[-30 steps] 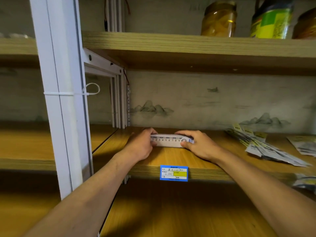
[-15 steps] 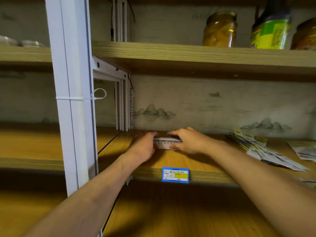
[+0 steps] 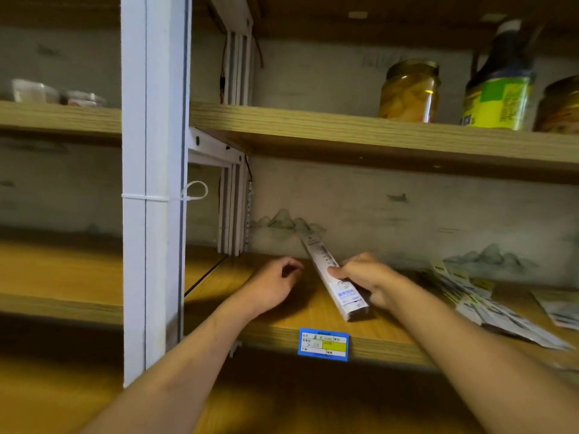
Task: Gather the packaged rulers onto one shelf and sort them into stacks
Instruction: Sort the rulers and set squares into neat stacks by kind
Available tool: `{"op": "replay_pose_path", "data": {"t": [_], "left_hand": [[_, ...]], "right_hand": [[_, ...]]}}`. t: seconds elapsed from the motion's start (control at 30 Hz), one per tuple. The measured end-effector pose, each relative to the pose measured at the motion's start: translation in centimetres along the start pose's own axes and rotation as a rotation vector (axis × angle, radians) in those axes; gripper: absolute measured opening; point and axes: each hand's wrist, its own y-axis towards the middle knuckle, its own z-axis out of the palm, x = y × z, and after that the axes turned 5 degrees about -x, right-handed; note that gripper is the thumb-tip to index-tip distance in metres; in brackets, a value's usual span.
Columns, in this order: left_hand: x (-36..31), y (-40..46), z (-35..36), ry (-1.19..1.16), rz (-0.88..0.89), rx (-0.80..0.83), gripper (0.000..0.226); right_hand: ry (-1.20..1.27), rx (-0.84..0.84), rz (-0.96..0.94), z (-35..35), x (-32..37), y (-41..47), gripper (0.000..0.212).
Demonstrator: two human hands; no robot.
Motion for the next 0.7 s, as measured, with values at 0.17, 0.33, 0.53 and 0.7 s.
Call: {"op": "replay_pose_path", "data": {"t": [0.17, 0.33, 0.53, 0.7], "left_hand": [[0.5, 0.7, 0.6, 0.171, -0.024, 0.017, 0.041], [1.4, 1.1, 0.6, 0.231, -0.032, -0.06, 0.048], [1.2, 1.1, 1.2, 0.342, 0.005, -0.011, 0.039], [1.6, 1.4, 1.4, 0.366, 0.035, 0.008, 0.042]], "right_hand": [[-0.044, -0.003, -0.038, 2.5, 0.3, 0.3, 0.031], [-0.155, -0.064, -0.065, 3.8, -0.1, 0.8, 0.032], [-0.347, -0.066, -0.07, 3.3, 0.1, 0.9, 0.032], [-0.3, -0.08, -0.027, 3.0, -0.3, 1.3, 0.033]]}}
